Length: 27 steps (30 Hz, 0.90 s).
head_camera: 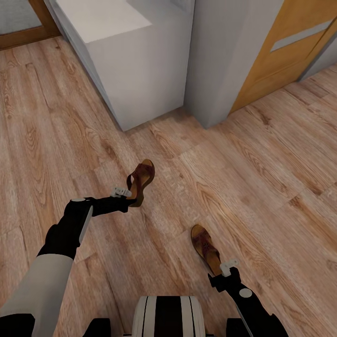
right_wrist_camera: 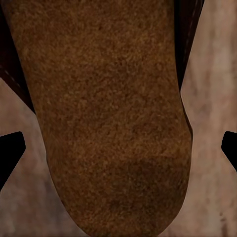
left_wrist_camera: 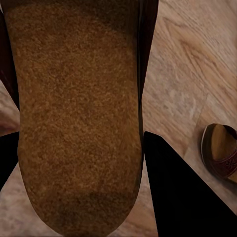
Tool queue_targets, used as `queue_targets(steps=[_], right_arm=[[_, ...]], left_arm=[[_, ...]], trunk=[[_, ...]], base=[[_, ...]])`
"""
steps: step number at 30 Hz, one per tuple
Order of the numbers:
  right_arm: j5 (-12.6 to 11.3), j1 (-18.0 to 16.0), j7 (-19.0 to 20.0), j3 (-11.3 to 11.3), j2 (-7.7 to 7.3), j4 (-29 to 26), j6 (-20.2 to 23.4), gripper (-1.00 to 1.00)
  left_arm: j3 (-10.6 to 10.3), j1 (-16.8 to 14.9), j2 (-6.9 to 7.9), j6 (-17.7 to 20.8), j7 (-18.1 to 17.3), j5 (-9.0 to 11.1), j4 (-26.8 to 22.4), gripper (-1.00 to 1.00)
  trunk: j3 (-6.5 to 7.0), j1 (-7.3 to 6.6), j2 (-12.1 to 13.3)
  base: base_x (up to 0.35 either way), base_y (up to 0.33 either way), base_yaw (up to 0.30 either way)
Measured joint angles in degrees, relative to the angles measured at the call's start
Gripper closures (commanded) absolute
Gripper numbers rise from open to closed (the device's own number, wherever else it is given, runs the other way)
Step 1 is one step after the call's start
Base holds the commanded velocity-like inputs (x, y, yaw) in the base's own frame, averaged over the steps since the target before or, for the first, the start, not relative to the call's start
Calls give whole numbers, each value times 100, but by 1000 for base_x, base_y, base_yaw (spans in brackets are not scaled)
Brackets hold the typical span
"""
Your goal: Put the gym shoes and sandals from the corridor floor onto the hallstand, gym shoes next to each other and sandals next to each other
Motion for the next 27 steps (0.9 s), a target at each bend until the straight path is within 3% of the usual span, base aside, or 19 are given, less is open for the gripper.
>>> queue_targets(steps=[2,3,15,27], right_arm=[[1,0,-1,0,0,0,0,-100],[1,0,-2,0,0,0,0,100],[25,0,5,0,0,0,-5,100],[25,0,-3,0,0,-1,-4,100]], left_arm=[[3,0,3,3,0,4,0,100],[6,0,3,5,0,5,0,100],[39,0,34,15,2,-16,0,100],[79,24,56,4,8,-24,2,100]], trunk=[[0,0,0],[0,0,0],[0,0,0],[265,-31,16]], base=[[0,0,0],[0,0,0],[0,0,0],[0,0,0]])
